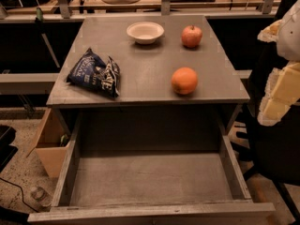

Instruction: Close top drawer

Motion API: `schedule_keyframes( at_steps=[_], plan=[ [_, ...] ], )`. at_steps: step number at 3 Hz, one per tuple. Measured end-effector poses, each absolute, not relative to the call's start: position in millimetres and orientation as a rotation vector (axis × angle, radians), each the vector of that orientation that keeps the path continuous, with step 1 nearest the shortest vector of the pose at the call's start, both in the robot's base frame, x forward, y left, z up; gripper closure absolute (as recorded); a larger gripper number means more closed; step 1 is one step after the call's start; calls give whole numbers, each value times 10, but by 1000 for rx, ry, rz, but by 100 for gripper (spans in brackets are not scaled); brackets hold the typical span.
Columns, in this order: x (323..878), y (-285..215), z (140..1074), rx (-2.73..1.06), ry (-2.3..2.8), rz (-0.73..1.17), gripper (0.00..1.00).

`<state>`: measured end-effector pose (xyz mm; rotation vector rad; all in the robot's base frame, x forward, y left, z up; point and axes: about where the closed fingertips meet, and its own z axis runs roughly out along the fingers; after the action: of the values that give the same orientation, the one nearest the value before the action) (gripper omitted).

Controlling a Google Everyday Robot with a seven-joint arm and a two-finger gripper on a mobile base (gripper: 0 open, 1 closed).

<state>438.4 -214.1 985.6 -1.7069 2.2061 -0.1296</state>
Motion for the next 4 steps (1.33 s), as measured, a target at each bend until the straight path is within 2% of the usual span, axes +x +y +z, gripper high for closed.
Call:
schedule_keyframes(
  at_steps=[2, 4],
  plan=[
    [4237, -2235, 9681, -1712, 2203, -114, 0],
    [3654, -2380, 8957, -1764, 2173, -139, 0]
  ],
)
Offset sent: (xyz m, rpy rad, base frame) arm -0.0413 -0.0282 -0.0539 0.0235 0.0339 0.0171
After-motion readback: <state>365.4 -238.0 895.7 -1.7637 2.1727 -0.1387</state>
